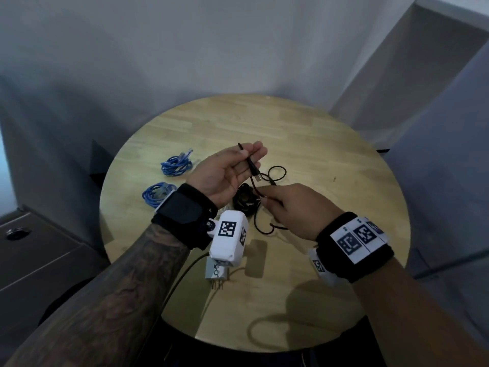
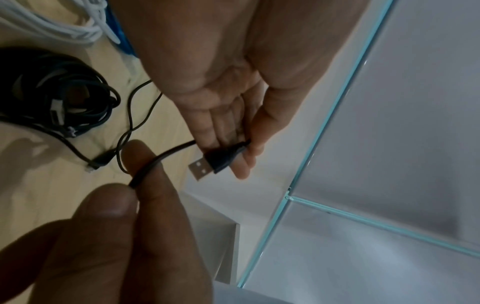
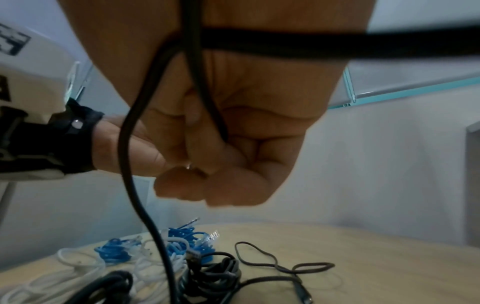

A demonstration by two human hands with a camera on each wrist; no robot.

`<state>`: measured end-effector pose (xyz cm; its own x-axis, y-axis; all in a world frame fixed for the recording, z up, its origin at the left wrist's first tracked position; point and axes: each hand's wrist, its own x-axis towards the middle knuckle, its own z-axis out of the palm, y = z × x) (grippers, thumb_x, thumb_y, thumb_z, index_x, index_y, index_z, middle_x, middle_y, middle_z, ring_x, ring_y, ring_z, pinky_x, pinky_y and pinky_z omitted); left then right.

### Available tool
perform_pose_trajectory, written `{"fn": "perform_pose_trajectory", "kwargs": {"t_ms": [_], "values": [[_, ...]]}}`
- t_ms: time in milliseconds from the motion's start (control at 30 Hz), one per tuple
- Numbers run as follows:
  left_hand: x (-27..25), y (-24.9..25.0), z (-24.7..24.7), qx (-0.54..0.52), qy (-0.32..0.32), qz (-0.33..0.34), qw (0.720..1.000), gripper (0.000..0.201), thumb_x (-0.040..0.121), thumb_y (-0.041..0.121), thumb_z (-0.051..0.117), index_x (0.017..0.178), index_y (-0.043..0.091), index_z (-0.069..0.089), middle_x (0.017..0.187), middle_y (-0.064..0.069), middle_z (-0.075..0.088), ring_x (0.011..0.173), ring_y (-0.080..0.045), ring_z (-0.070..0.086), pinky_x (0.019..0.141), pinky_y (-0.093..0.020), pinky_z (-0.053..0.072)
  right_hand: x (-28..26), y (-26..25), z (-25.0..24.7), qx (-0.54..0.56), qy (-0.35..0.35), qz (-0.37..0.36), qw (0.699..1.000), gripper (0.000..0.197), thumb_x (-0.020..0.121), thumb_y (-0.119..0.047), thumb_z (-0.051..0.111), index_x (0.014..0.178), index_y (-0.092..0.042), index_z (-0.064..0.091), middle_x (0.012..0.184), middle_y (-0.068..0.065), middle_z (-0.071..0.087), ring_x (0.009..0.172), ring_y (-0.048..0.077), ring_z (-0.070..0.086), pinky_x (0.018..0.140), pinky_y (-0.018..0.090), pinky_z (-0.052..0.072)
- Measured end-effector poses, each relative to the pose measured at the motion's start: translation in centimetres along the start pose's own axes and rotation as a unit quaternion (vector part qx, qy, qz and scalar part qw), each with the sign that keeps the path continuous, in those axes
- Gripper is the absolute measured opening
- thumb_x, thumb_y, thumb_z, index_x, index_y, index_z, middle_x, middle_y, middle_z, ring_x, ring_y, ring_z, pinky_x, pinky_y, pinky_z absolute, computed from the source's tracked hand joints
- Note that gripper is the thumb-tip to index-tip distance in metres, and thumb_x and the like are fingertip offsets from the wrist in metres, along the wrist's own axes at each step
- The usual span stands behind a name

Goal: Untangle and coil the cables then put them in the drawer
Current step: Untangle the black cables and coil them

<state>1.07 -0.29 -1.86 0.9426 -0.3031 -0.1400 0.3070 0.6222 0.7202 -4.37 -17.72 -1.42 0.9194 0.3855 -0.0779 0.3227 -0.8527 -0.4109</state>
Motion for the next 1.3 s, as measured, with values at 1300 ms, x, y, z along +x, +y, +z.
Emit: {"fn": "perform_pose_trajectory", "kwargs": {"t_ms": [1300], "values": [[-0.5,2.3,0.3,-0.134,-0.074,-0.049,0.987,0.032,0.103,0.02,0.032,0.074,0.017,0.044,0.063,0.007,0.042,0.05,-0.006,0.035,0.061,-0.021,0.042,0.1,2.6,-1.4,0.023,0.089,0.035,0.995,0.023,0.103,-0.034,0.043,0.12,-0.035,0.058,0.076,-0.01,0.066,0.073,0.015,0.062,0.068,0.033,0.048]]}}
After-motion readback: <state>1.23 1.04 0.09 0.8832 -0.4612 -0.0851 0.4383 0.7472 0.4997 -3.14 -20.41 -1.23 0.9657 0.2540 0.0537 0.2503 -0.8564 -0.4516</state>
